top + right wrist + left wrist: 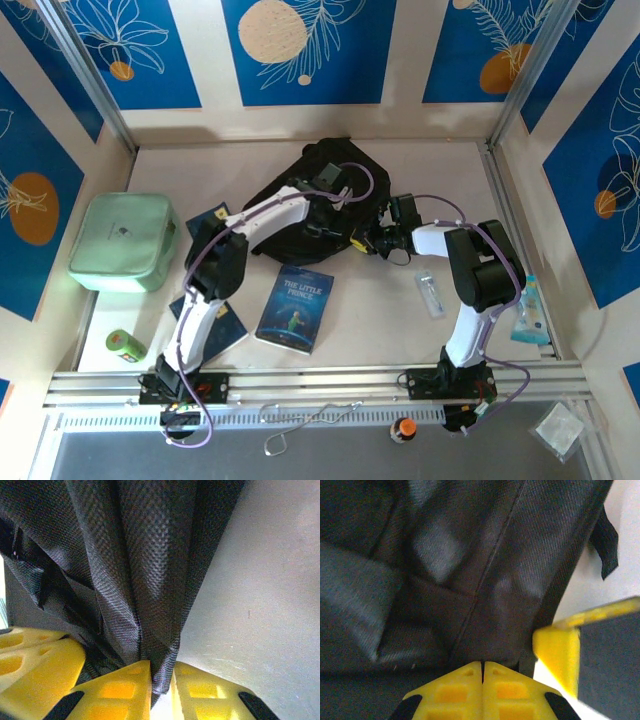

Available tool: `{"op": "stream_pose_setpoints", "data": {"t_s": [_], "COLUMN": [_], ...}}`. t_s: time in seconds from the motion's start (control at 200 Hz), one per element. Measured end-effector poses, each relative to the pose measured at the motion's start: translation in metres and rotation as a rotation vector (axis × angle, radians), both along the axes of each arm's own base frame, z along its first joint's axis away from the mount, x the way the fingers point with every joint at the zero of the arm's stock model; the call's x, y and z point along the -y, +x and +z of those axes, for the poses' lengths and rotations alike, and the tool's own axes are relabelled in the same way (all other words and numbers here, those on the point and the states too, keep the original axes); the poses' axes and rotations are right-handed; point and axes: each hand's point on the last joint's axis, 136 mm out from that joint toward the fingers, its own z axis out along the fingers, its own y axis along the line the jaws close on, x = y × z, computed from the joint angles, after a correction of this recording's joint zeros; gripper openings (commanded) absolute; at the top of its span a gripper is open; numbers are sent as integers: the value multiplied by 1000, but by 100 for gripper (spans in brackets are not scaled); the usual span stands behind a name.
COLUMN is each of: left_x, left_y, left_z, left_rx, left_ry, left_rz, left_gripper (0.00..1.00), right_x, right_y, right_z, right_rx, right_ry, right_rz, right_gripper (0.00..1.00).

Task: Pack the student bag
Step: Unzip the student bag at the top-center of the table.

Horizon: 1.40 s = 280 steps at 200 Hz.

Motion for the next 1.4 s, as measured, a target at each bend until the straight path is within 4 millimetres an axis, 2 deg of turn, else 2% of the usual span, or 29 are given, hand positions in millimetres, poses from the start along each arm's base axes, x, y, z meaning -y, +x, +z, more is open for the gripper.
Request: {"op": "stream_pose_setpoints", "data": {"t_s": [0.12,0.215,0.42,0.515,0.615,0.82,0.915,1.005,1.215,1.29,1.37,1.4], "left_x": [-13,-24,-52,-63,-72,-96,-118,-144,-186,-191,-185,-182], "left_y": [-15,-26,-39,-39,-35,-31,-33,-35,-35,-35,-35,-35], "left_z": [16,22,6,-4,-5,19,29,32,16,13,14,15], "left_rx": [8,15,21,29,56,119,131,127,84,59,43,37], "left_ry": [-2,8,86,131,154,155,157,174,222,205,163,142], "left_rz": [1,6,46,76,103,154,188,235,307,312,290,284], "left_gripper": [0,0,0,0,0,0,0,0,0,0,0,8], "right_x": [-1,-1,-1,-1,-3,3,8,22,39,41,41,40], "right_y": [2,3,4,6,11,28,37,45,54,57,58,58], "right_z": [2,4,5,5,7,18,23,23,22,22,22,22], "right_rx": [1,1,-9,-14,-10,24,50,65,82,84,90,92], "right_ry": [1,3,-8,-21,-35,-87,-106,-142,-180,-183,-184,-183], "right_rz": [1,2,3,1,3,-20,-32,-59,-84,-82,-73,-70], "right_gripper": [16,16,15,13,12,12,12,12,11,12,12,12]}}
